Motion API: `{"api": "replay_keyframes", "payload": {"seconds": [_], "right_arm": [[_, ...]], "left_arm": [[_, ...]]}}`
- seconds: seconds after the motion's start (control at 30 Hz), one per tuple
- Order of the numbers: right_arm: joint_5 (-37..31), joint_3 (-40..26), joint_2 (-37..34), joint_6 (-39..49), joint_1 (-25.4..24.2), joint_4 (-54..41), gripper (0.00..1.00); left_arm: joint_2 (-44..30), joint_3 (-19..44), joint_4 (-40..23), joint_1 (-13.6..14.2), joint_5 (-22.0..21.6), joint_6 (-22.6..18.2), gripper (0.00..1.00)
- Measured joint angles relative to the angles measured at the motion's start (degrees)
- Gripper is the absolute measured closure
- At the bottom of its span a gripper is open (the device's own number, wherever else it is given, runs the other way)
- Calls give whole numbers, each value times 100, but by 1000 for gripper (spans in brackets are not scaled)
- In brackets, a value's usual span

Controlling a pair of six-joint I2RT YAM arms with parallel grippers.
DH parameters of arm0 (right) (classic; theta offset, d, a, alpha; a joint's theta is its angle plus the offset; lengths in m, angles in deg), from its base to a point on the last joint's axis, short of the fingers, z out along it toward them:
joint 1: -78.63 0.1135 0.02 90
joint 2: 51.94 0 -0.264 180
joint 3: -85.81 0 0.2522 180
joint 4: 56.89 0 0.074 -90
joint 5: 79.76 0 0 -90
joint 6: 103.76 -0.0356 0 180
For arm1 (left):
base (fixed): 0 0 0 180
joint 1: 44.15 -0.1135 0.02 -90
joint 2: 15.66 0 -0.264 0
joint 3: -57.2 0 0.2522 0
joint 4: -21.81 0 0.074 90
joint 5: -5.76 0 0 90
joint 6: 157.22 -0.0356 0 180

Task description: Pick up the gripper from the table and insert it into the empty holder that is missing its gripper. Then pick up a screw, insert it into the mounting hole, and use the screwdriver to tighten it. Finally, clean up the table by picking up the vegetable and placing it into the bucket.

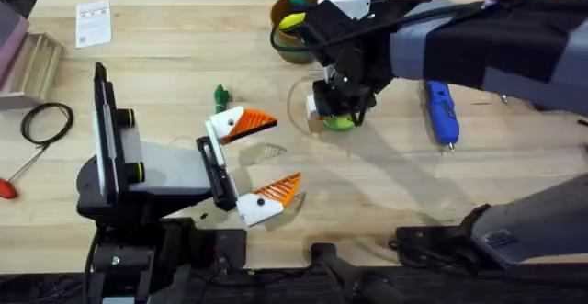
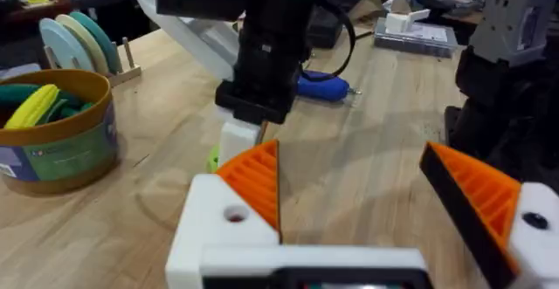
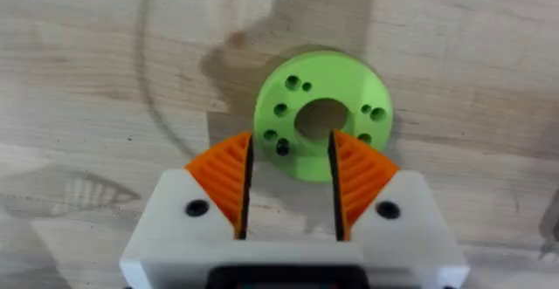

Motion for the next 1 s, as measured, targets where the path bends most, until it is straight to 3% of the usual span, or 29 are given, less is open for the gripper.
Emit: {"api": "replay_keyframes", "payload": {"seconds": [0.2, 0.43, 0.67, 0.9, 1.0], "right_arm": [[2, 0, 0, -13, 0, 4, 635], [33, 0, 0, -20, 2, 6, 666], [48, 0, 0, -24, 11, 83, 786], [48, 0, 0, -22, 11, 76, 798], [48, 0, -41, -29, 11, 76, 876]], "left_arm": [[-2, 0, 0, 0, 0, 0, 15], [0, 0, 0, 0, 0, 0, 15], [-2, 0, 0, 0, 2, 0, 15], [0, 0, 0, 0, 0, 0, 14], [-2, 0, 0, 0, 2, 0, 16]]}}
